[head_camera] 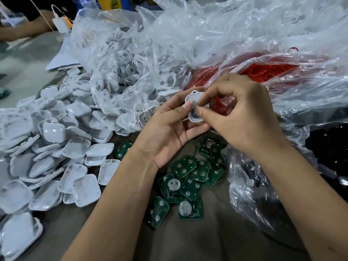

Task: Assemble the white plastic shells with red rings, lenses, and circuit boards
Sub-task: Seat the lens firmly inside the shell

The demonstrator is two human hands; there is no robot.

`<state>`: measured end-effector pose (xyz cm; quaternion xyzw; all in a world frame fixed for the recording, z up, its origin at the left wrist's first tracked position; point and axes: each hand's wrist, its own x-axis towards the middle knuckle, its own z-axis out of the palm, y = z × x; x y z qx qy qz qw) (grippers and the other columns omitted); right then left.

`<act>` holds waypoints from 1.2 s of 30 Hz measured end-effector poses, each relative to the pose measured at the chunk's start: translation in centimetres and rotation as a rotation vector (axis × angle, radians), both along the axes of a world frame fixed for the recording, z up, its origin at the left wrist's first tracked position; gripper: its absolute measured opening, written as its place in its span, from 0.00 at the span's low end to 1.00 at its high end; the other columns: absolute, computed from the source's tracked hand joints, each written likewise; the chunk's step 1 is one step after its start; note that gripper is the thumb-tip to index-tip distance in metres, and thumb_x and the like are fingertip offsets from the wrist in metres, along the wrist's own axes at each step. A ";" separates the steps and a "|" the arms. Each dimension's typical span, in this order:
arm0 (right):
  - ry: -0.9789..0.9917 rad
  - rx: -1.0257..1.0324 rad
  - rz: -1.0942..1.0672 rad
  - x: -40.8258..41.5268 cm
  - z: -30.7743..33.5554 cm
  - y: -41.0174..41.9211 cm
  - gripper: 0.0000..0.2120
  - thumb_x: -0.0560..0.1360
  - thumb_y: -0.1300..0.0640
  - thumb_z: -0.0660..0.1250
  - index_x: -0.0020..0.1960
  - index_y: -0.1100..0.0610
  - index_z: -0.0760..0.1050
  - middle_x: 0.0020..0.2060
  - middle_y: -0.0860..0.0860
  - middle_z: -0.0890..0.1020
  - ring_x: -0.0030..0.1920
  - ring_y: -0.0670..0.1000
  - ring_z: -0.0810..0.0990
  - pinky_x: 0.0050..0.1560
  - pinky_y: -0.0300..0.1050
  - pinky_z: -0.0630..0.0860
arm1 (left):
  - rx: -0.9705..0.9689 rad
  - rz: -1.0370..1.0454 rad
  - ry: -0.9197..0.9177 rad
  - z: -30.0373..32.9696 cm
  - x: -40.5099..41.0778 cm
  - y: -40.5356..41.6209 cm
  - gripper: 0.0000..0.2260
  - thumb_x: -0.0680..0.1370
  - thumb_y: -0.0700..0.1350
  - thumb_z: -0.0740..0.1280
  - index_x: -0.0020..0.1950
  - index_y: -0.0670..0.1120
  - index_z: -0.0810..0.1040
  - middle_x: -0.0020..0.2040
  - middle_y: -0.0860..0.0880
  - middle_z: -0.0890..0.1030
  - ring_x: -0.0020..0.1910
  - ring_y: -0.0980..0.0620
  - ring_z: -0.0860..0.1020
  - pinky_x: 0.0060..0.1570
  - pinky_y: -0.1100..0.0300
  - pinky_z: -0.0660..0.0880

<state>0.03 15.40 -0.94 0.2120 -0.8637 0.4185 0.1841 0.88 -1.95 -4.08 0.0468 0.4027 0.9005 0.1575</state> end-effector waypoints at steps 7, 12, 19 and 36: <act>-0.113 -0.238 0.041 -0.4 0.3 0.4 0.04 0.80 0.58 0.72 0.47 0.52 0.84 0.40 0.42 0.85 0.41 0.43 0.84 0.41 0.37 0.80 | 0.086 0.003 -0.050 0.5 0.1 0.0 0.14 0.80 0.41 0.65 0.64 0.39 0.81 0.57 0.38 0.84 0.46 0.40 0.86 0.44 0.55 0.84; -0.177 -0.398 0.059 -0.4 0.4 1.0 0.08 0.82 0.58 0.69 0.47 0.53 0.85 0.37 0.48 0.86 0.34 0.42 0.80 0.35 0.38 0.76 | 0.178 0.045 -0.120 0.9 0.3 0.0 0.13 0.79 0.38 0.64 0.60 0.37 0.84 0.58 0.36 0.84 0.48 0.38 0.86 0.44 0.52 0.85; -0.153 -0.287 0.042 -0.4 0.3 0.7 0.05 0.79 0.58 0.73 0.48 0.48 0.85 0.41 0.42 0.87 0.40 0.43 0.85 0.41 0.36 0.82 | 0.141 0.107 -0.145 1.3 0.5 -0.2 0.15 0.84 0.37 0.59 0.68 0.37 0.76 0.56 0.35 0.84 0.46 0.37 0.86 0.42 0.56 0.85; -0.252 -0.100 -0.050 -0.5 0.0 0.5 0.14 0.78 0.47 0.74 0.36 0.52 0.85 0.29 0.45 0.83 0.28 0.43 0.80 0.29 0.31 0.70 | -0.036 0.135 -0.085 2.4 1.3 -0.4 0.19 0.83 0.46 0.64 0.65 0.32 0.77 0.58 0.35 0.83 0.50 0.40 0.85 0.50 0.53 0.85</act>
